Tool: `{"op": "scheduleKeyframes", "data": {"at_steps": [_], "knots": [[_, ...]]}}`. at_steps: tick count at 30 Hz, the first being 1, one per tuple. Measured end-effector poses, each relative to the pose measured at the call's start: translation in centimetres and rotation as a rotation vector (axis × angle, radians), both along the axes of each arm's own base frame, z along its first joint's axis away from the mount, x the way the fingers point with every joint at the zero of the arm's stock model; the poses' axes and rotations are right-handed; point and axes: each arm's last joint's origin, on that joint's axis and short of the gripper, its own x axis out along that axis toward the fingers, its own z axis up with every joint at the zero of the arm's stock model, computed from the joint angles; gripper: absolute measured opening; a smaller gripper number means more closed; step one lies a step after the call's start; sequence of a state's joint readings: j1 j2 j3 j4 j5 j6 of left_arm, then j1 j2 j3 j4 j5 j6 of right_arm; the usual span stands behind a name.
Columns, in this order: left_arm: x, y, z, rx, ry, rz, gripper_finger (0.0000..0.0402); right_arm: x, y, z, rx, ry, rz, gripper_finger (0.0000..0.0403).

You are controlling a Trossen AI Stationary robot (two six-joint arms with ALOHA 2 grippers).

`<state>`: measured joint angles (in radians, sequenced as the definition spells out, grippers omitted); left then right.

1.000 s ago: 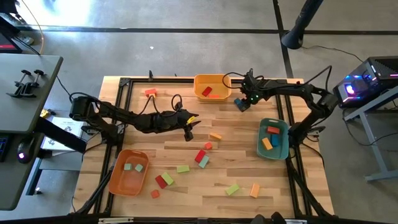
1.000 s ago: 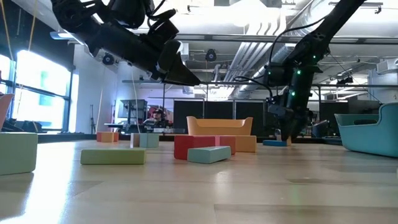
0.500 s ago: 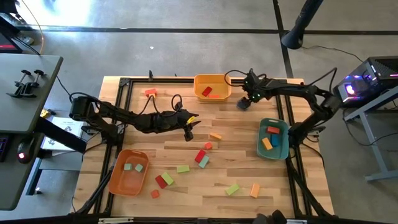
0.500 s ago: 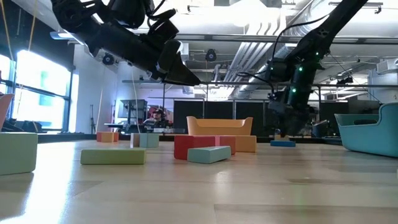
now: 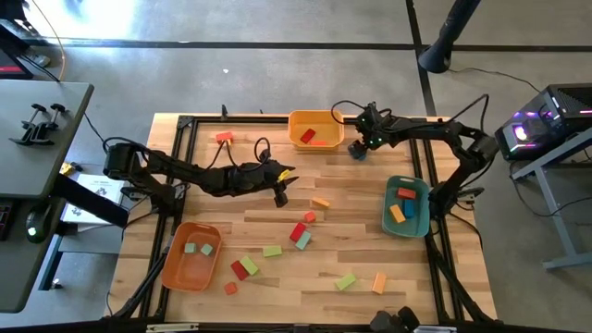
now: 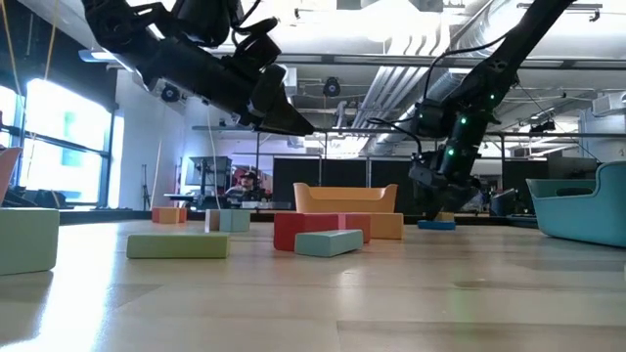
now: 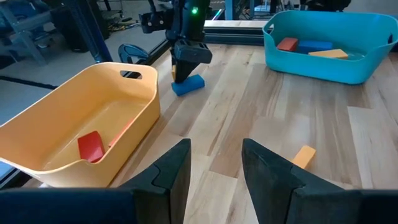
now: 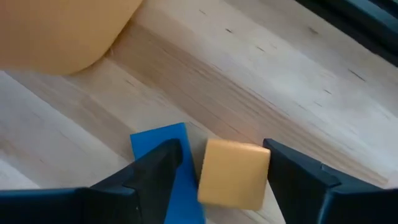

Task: Sort blocks by size
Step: Put the yellow square block into the orange bin

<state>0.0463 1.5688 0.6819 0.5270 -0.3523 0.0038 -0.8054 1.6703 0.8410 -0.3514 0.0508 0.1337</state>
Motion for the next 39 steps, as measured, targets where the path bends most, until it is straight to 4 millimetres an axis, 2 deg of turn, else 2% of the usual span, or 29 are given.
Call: {"op": "scheduleKeyframes", "data": {"at_steps": [6,12,14,17,21,26,30,39], "knots": [[0.0,0.0,0.0,0.0,0.004,0.0,0.0129,0.0,0.1,-0.1,0.01,-0.003,-0.014,0.0192],[0.0,0.0,-0.1,-0.021,-0.002,0.005,0.0129,-0.1,0.4,0.2,0.011,0.016,0.002,0.0132],[0.0,-0.1,-0.1,-0.028,-0.003,0.005,0.0129,-0.2,0.7,0.7,0.008,0.02,0.009,0.0131],[0.0,-0.2,-0.1,-0.034,-0.001,0.001,0.0129,-1.0,1.5,2.0,-0.01,0.054,-0.001,0.0131],[0.0,-0.5,-0.1,-0.033,-0.001,-0.007,0.0129,-2.2,2.6,4.8,-0.091,0.083,-0.038,0.0131],[0.0,-1.0,-0.1,-0.023,-0.004,-0.023,0.0129,-2.8,5.1,7.9,-0.161,0.05,0.014,0.0132],[0.1,-1.6,0.1,0.021,-0.005,-0.028,0.0129,-2.8,8.4,8.6,-0.212,-0.147,0.097,0.0135],[0.5,-2.9,2.1,0.246,-0.129,-0.081,0.0129,-2.0,15.1,7.3,-0.242,-0.91,0.517,0.0136]]}}
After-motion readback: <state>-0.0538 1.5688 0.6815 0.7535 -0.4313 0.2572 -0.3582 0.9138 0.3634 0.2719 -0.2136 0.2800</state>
